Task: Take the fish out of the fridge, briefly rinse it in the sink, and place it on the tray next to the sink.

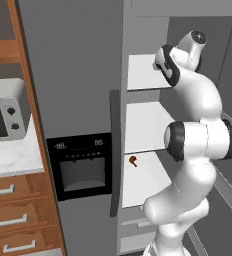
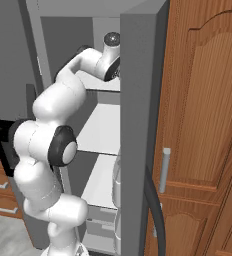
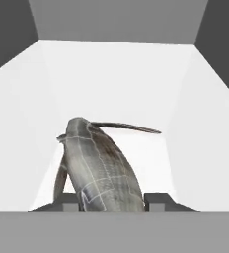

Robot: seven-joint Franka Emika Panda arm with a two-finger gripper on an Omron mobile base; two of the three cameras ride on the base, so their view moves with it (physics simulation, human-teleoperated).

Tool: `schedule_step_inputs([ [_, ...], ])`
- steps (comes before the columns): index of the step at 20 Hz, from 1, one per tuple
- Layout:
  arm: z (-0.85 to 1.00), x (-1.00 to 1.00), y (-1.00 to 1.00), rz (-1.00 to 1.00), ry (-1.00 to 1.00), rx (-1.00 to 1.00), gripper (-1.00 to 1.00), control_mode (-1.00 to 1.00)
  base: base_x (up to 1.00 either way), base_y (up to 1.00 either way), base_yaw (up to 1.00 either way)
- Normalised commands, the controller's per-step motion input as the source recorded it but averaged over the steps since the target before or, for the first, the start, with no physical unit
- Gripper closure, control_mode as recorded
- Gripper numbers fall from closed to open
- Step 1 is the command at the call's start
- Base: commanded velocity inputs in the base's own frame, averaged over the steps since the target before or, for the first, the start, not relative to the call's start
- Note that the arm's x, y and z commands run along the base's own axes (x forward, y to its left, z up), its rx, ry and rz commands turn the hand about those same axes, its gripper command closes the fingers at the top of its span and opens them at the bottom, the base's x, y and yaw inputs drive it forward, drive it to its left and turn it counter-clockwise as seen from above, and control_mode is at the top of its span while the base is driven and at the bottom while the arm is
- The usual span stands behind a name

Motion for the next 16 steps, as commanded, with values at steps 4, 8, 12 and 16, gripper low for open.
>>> schedule_step_inputs([
  [4,-0.13,-1.00,0.67,0.00,-0.24,-0.08,1.00,-1.00,0.00,0.00,0.00],
  [8,-0.01,-1.00,0.58,0.00,-0.27,-0.03,1.00,-1.00,0.00,0.00,0.00],
  [12,0.00,-1.00,0.36,0.00,-0.04,0.00,1.00,-1.00,0.00,0.00,0.00],
  [16,0.24,-1.00,0.26,-0.03,0.06,0.01,1.00,-1.00,0.00,0.00,0.00],
])
